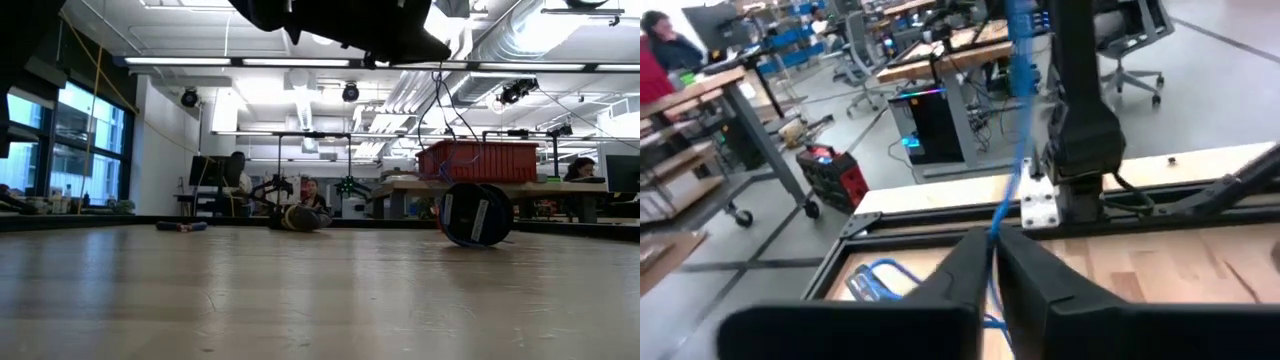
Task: Coil cords
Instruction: Uncoil the blue wire from the black spool
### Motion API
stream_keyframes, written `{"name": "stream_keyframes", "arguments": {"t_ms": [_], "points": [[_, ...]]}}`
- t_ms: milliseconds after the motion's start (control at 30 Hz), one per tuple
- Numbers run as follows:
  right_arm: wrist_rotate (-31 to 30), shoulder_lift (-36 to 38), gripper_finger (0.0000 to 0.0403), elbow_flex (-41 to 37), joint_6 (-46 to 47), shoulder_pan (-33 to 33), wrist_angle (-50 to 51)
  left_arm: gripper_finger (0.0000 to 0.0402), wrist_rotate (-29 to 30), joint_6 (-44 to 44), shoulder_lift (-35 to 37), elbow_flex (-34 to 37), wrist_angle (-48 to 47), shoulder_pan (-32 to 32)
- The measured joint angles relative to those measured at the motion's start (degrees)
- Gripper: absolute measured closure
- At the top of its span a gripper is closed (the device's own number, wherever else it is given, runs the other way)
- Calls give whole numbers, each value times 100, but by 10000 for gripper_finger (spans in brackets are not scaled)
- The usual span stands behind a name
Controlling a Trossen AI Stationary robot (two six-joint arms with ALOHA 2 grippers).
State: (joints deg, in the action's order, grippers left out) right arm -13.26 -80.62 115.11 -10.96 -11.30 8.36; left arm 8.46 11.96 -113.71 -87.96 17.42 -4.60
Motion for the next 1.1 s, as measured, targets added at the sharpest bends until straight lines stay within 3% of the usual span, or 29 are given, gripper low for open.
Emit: {"name": "stream_keyframes", "arguments": {"t_ms": [200,333,467,600,667,867,1000,1100], "points": [[-34,0,403,0,160,0,0,399,6,-351,54,-247,-552,-72],[-976,18,385,0,743,-1,282,400,-516,-618,493,-450,-1325,-26],[-1813,75,327,0,1032,3,1294,401,-781,-578,1165,-468,-2184,105],[-2668,85,251,0,1435,3,2483,401,-748,-437,1865,-452,-3132,260],[-2810,85,220,-2,1608,6,3043,401,-600,-434,2228,-456,-3367,331],[-3423,99,188,-2,2334,3,4564,401,-151,-537,2914,-452,-3554,406],[-3189,129,187,0,3049,6,5489,401,-12,-650,3103,-469,-3546,349],[-2465,121,187,-2,3716,3,6308,401,-88,-691,3088,-451,-3539,340]]}}
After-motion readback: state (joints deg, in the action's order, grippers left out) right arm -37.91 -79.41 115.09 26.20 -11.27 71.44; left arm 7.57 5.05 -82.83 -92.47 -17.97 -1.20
